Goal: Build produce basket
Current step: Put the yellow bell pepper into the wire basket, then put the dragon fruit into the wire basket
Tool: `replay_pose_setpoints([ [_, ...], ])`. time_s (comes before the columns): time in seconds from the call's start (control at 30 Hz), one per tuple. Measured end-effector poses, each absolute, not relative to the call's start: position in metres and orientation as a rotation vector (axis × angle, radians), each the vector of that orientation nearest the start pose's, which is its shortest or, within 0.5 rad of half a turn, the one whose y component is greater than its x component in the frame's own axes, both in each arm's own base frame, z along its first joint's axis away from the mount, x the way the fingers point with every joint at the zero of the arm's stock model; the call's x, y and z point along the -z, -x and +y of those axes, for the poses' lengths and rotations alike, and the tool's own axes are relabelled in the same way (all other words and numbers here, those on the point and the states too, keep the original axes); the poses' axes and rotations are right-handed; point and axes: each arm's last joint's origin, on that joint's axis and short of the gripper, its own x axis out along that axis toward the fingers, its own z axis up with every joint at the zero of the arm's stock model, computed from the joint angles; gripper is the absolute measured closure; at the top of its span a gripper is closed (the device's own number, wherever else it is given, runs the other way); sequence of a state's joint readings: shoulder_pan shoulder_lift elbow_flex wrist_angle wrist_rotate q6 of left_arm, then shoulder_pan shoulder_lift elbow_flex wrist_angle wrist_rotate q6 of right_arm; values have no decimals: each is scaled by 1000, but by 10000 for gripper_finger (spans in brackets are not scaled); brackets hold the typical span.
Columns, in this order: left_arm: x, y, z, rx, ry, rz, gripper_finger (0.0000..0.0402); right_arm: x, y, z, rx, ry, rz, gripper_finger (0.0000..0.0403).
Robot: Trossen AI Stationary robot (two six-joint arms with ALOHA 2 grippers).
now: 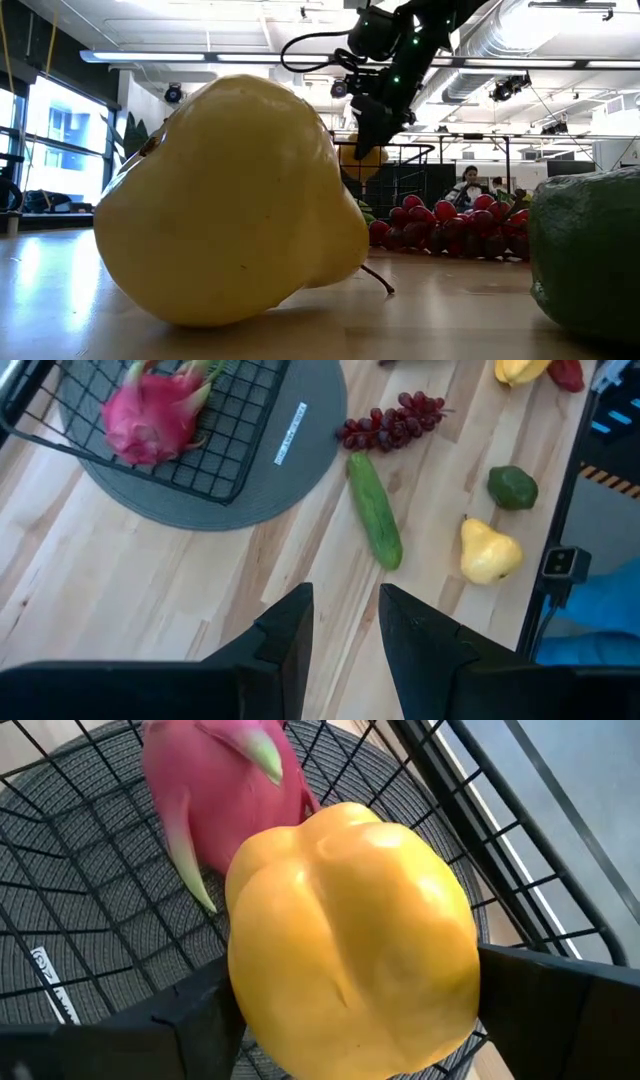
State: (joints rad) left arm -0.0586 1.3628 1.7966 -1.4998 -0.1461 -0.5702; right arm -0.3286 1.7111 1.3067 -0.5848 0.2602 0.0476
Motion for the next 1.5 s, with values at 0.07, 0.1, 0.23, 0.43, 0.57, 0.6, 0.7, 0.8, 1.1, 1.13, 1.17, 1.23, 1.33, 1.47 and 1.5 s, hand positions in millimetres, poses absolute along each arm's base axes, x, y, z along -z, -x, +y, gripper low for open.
replay_pose_setpoints([
  [0.07,-435,-209,-8,-381,407,1002,296,-243,-336,-124,567,-91,994,91],
  [0.1,-435,-209,-8,-382,407,1001,296,-243,-335,-125,574,-105,997,91],
  [0.23,-435,-209,-8,-391,414,998,296,-243,-332,-133,583,-126,1000,91],
  [0.43,-435,-209,-7,-417,421,988,296,-242,-327,-143,549,-227,988,77],
  [0.57,-435,-209,-7,-440,426,979,296,-242,-325,-146,556,-226,998,38],
  [0.6,-435,-209,-7,-441,427,979,296,-241,-325,-146,555,-220,1002,26],
  [0.7,-435,-209,-7,-447,433,976,296,-241,-324,-147,546,-199,1011,7],
  [0.8,-435,-209,-7,-462,460,971,296,-242,-324,-147,561,-160,1020,10],
  [1.1,-435,-209,-8,-449,500,977,276,-257,-321,-146,595,-210,1072,10],
  [1.13,-435,-209,-8,-446,504,979,269,-260,-321,-146,598,-228,1072,10],
  [1.17,-435,-209,-8,-441,509,981,261,-263,-321,-146,604,-245,1071,10],
  [1.23,-435,-209,-9,-427,518,989,243,-269,-319,-145,613,-277,1083,10],
  [1.33,-434,-209,-9,-410,529,1003,211,-276,-319,-143,619,-310,1086,10],
  [1.47,-433,-206,-10,-401,534,1037,168,-282,-321,-138,620,-325,1081,10],
  [1.5,-433,-205,-10,-399,535,1047,158,-284,-323,-136,619,-333,1073,10],
])
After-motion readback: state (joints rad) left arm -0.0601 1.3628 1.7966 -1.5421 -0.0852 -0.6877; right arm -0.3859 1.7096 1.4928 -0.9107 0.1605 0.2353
